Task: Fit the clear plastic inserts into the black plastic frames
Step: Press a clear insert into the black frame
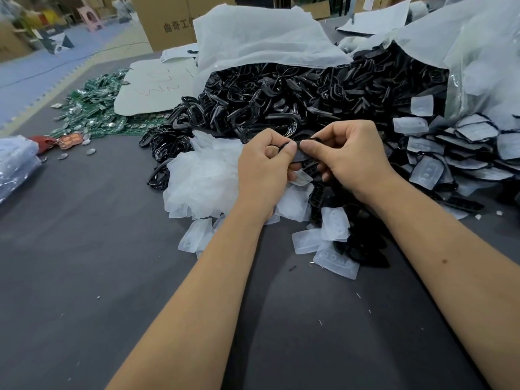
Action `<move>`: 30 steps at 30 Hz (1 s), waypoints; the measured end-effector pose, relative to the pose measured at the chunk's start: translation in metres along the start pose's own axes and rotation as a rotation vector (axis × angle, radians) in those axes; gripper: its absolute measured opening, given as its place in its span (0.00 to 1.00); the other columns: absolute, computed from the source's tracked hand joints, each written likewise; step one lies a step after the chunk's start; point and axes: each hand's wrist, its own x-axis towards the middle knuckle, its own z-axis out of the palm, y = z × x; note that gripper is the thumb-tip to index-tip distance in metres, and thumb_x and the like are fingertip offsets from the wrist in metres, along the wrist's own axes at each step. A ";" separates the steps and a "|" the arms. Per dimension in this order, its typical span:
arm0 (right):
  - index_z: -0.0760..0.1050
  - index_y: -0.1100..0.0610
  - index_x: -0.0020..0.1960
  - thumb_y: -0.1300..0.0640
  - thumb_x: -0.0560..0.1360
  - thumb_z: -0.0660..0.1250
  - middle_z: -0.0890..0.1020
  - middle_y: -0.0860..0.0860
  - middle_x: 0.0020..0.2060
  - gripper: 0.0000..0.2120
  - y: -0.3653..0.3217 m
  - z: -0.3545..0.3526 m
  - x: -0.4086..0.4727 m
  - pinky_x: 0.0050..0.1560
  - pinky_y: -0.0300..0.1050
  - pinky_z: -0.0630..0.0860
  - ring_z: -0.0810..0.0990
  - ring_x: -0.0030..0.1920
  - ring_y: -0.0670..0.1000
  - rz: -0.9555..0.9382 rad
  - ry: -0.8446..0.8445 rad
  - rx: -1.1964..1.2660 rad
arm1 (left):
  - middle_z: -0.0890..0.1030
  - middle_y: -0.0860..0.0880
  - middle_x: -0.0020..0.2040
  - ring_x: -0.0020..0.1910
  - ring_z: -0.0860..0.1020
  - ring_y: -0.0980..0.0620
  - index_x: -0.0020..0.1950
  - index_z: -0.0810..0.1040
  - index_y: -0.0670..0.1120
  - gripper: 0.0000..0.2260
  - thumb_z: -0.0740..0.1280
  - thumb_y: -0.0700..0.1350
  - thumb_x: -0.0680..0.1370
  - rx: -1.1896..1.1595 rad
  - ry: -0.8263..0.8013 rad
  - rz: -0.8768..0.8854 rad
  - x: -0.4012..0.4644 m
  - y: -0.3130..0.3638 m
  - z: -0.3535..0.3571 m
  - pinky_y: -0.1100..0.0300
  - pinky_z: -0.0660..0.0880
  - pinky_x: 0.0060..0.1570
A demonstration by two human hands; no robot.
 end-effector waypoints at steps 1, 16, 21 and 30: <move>0.82 0.65 0.45 0.59 0.74 0.79 0.84 0.52 0.30 0.10 0.000 0.001 0.000 0.23 0.39 0.75 0.79 0.24 0.46 0.002 -0.005 0.003 | 0.81 0.29 0.42 0.32 0.80 0.46 0.42 0.78 0.44 0.09 0.69 0.37 0.81 -0.008 0.007 -0.010 0.000 0.000 0.000 0.60 0.75 0.29; 0.84 0.59 0.43 0.58 0.75 0.79 0.85 0.53 0.31 0.06 -0.014 -0.022 0.003 0.26 0.42 0.77 0.82 0.26 0.49 0.049 0.020 -0.084 | 0.81 0.40 0.33 0.34 0.83 0.46 0.46 0.81 0.45 0.04 0.72 0.41 0.80 0.382 0.042 0.231 -0.005 0.017 0.011 0.45 0.80 0.39; 0.78 0.58 0.42 0.57 0.72 0.81 0.81 0.52 0.26 0.12 -0.025 -0.075 -0.002 0.22 0.41 0.75 0.80 0.23 0.49 0.098 0.164 -0.118 | 0.84 0.44 0.38 0.41 0.83 0.44 0.48 0.75 0.45 0.11 0.74 0.50 0.80 0.520 -0.040 0.198 0.002 0.047 0.059 0.46 0.79 0.46; 0.78 0.55 0.39 0.62 0.74 0.75 0.81 0.50 0.25 0.08 -0.054 -0.181 -0.015 0.23 0.39 0.71 0.76 0.23 0.46 0.076 0.506 -0.078 | 0.83 0.46 0.33 0.30 0.81 0.51 0.46 0.73 0.43 0.09 0.72 0.43 0.82 0.130 -0.282 -0.002 0.008 0.074 0.189 0.56 0.77 0.34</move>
